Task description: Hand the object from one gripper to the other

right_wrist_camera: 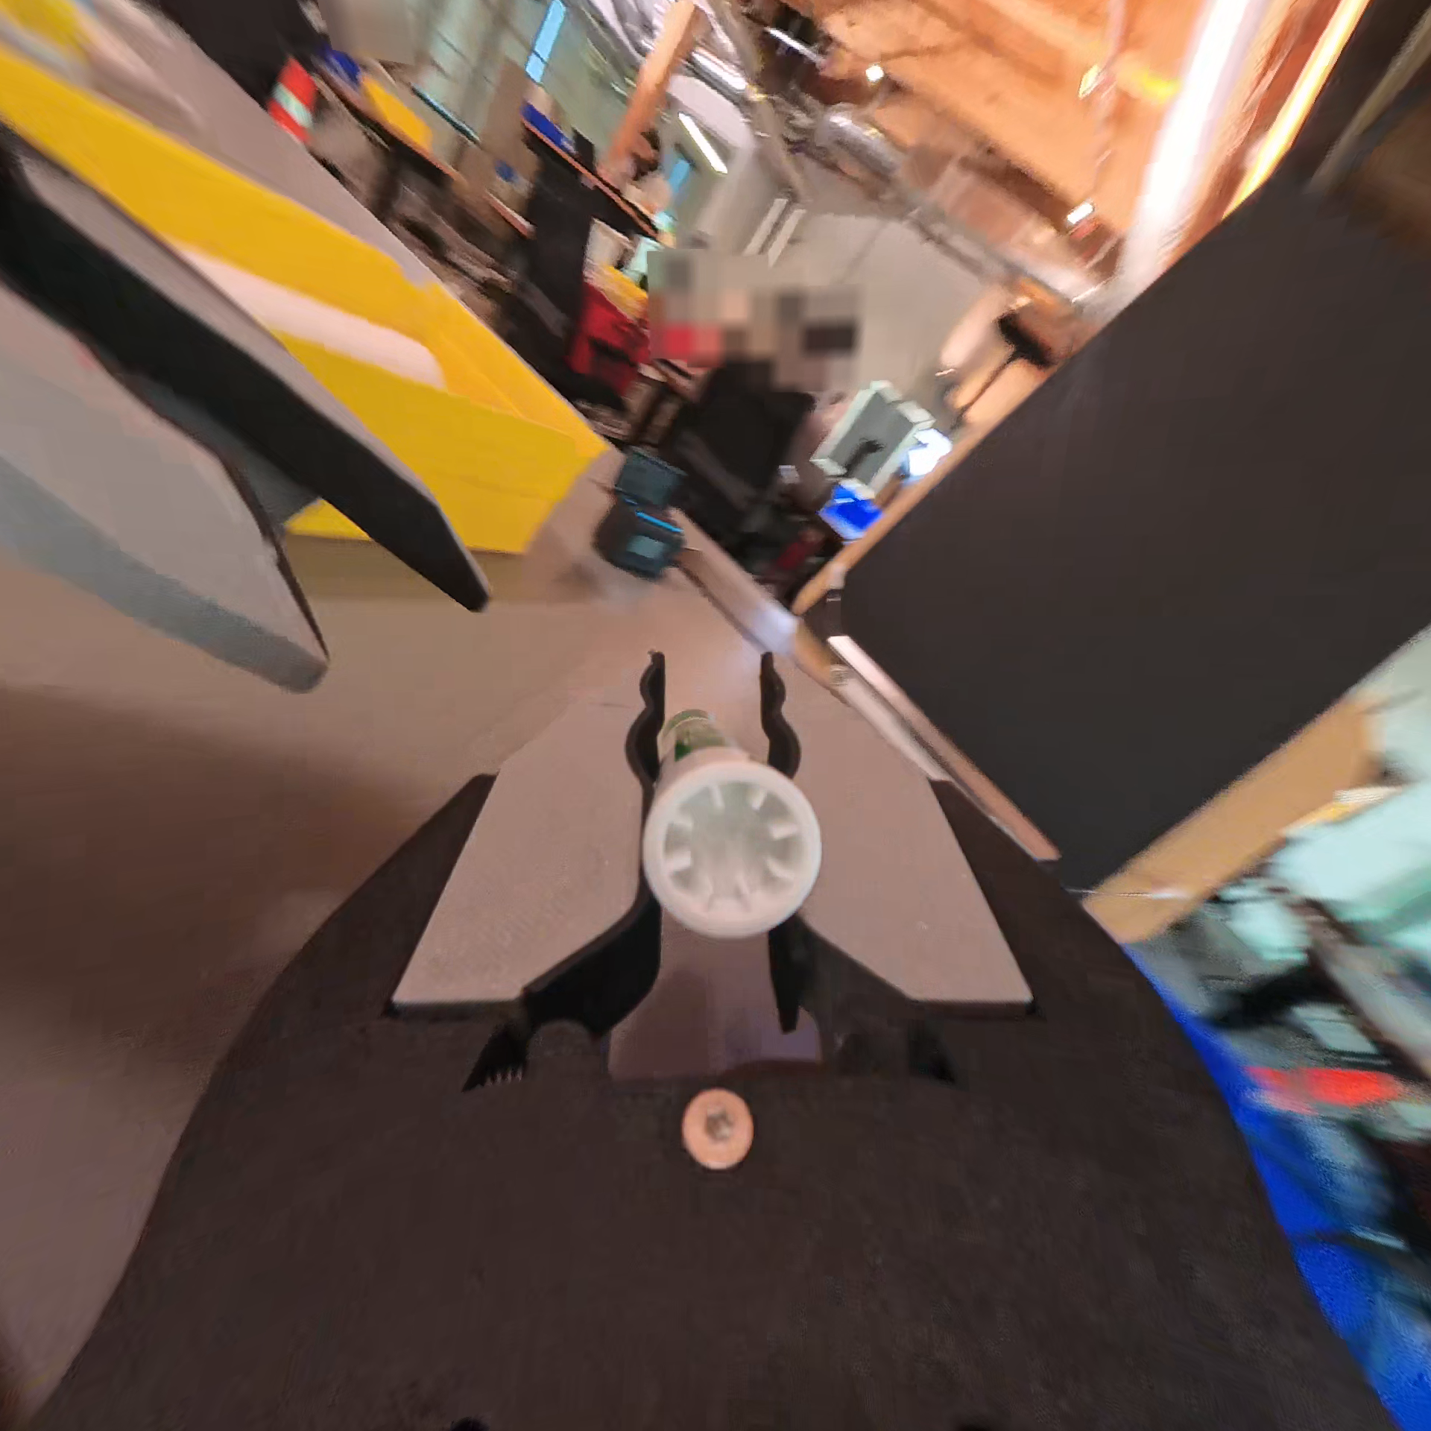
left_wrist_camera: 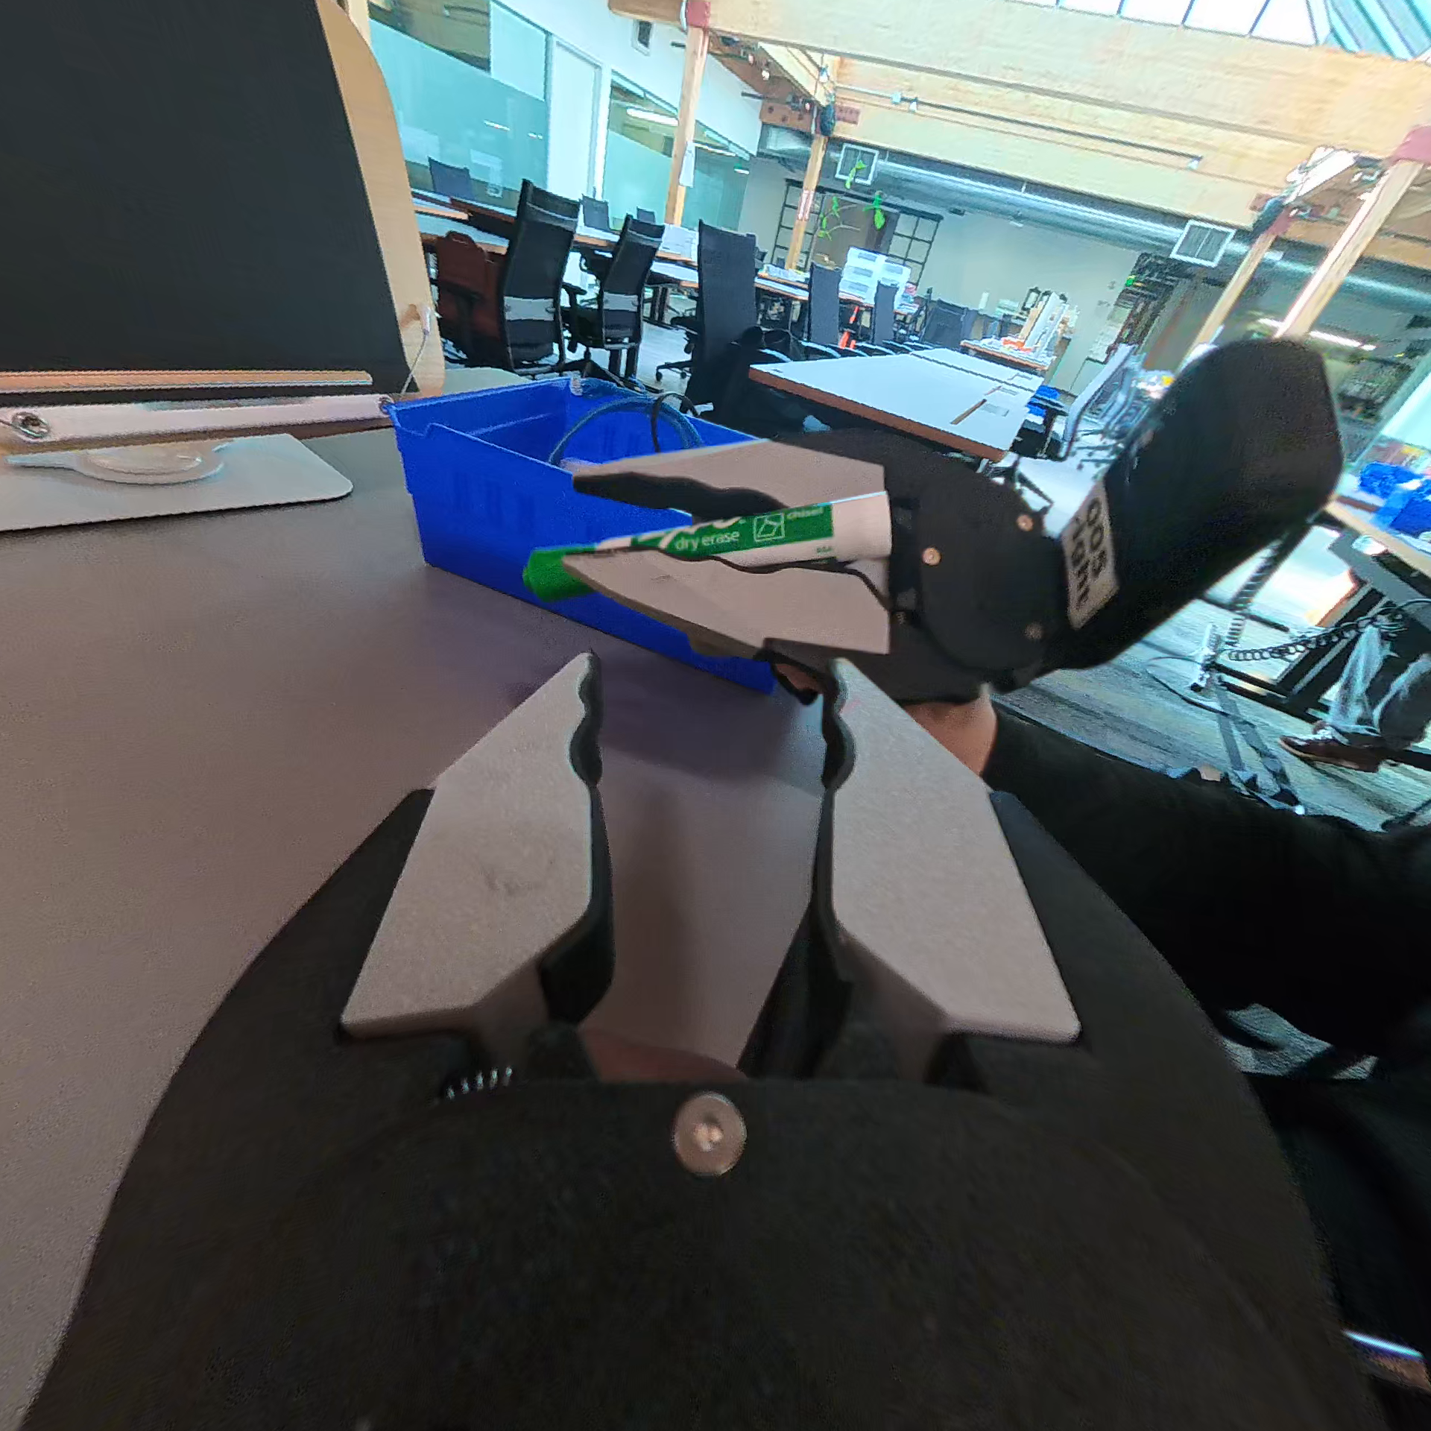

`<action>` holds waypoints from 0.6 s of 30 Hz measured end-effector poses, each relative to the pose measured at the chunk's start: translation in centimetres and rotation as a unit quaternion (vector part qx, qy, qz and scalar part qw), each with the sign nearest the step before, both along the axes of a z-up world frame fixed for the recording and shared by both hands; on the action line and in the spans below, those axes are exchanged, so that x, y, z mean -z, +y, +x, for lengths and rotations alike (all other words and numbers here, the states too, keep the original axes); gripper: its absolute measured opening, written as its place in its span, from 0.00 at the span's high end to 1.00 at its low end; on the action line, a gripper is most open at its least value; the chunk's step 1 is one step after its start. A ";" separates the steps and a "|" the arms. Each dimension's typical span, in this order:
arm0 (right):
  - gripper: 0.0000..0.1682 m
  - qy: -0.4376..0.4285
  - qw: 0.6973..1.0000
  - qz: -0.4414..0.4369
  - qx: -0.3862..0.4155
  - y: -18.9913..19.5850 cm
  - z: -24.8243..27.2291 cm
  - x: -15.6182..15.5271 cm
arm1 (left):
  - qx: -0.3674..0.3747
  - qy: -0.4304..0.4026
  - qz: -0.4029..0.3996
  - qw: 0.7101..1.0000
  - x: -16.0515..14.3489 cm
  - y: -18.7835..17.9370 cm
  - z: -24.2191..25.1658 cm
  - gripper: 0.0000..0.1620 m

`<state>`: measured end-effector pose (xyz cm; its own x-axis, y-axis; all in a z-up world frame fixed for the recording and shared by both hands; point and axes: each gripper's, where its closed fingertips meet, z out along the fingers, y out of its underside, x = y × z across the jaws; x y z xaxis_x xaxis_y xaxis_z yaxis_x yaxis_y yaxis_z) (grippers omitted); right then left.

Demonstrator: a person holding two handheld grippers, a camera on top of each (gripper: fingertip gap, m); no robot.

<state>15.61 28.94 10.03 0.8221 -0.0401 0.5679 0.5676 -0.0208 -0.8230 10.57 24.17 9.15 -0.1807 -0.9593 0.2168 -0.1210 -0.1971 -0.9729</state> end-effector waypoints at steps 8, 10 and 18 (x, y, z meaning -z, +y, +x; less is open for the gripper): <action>0.87 -0.270 0.953 0.060 0.122 -0.7 1.9 -0.7 | 0.110 0.027 -0.095 0.989 0.5 -4.3 -0.1 0.64; 0.87 -0.327 0.932 0.069 0.143 -0.7 1.9 -0.8 | 0.117 0.030 -0.124 0.985 0.6 -4.2 0.0 0.65; 0.87 -0.467 0.863 0.060 0.180 0.2 0.0 0.4 | 0.117 0.067 -0.204 0.970 2.6 -3.4 1.1 0.64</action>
